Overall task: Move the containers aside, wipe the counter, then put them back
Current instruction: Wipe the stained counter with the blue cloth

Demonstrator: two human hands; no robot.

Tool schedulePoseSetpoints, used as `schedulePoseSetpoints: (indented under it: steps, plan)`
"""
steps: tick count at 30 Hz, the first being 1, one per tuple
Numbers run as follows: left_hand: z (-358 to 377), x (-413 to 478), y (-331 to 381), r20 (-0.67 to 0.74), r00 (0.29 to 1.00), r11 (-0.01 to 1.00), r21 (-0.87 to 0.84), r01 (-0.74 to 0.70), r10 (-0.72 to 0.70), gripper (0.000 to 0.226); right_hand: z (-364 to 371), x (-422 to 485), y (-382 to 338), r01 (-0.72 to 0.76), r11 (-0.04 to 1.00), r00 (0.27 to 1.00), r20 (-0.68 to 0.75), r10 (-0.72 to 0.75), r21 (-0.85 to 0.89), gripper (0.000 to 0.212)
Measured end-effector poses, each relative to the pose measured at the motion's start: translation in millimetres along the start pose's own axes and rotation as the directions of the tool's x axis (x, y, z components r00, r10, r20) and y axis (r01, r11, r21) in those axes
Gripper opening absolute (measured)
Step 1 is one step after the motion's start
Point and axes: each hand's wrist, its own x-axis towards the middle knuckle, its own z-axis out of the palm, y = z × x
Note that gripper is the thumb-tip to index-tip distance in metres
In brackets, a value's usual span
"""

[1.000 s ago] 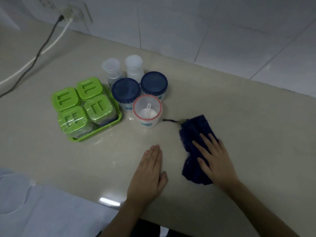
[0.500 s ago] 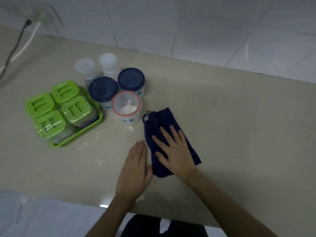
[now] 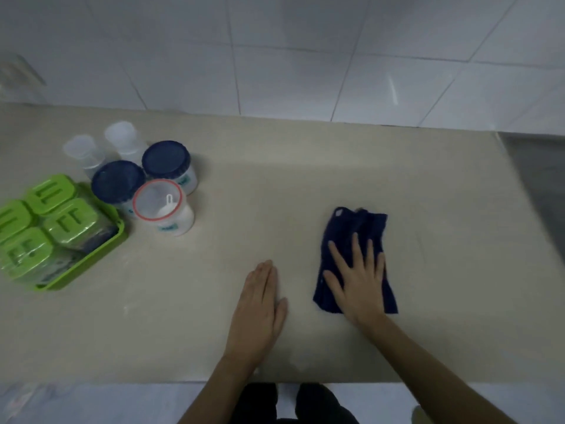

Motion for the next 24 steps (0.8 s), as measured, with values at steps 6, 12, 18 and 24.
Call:
schedulePoseSetpoints:
  steps: [6,12,18,24]
  plan:
    - [11.9,3.2,13.2,0.071,0.997,0.973,0.231,-0.001,-0.016,0.063,12.5,-5.4,-2.4,0.300,0.954,0.954,0.014,-0.300,-0.004,0.053]
    - [22.1,26.2,66.9,-0.004,1.000,0.990,0.142,-0.010,0.011,0.062,-9.9,-55.1,123.2,0.155,0.988,0.988,0.023,-0.156,0.025,0.055]
    - [70.3,46.4,133.3,0.000,0.996,0.995,0.043,-0.089,0.089,0.061,-20.4,-84.7,190.0,-0.174,0.982,0.984,-0.024,0.177,0.070,0.062]
    - [83.9,37.7,147.1,0.047,0.995,0.991,0.103,-0.088,0.084,0.059,-1.8,-65.7,131.6,0.131,0.991,0.991,-0.039,-0.130,0.030,0.054]
